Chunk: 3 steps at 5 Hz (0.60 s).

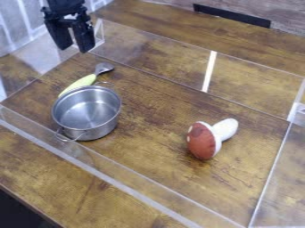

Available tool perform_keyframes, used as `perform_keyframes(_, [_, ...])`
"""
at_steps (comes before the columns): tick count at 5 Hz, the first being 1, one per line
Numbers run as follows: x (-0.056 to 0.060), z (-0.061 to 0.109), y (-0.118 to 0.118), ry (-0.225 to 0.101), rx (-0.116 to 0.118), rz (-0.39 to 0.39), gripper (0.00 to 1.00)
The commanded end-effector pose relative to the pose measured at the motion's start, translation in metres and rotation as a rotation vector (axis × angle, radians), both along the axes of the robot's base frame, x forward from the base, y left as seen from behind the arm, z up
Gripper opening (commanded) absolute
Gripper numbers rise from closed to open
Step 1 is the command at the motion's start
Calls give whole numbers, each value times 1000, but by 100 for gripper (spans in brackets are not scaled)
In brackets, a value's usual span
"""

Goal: Move the green spoon to the left

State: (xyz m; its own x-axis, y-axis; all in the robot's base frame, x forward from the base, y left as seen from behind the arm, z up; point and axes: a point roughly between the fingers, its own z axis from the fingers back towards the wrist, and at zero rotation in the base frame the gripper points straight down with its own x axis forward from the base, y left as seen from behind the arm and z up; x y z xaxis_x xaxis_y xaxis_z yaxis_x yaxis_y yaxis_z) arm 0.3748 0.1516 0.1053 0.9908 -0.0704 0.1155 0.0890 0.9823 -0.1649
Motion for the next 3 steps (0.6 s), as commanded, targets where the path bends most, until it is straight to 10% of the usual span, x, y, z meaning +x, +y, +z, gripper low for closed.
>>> perform_keyframes(1, [2,44,-8,-109,58,-82,100])
perform_keyframes(3, [7,19,-25,-104,70,-107,100])
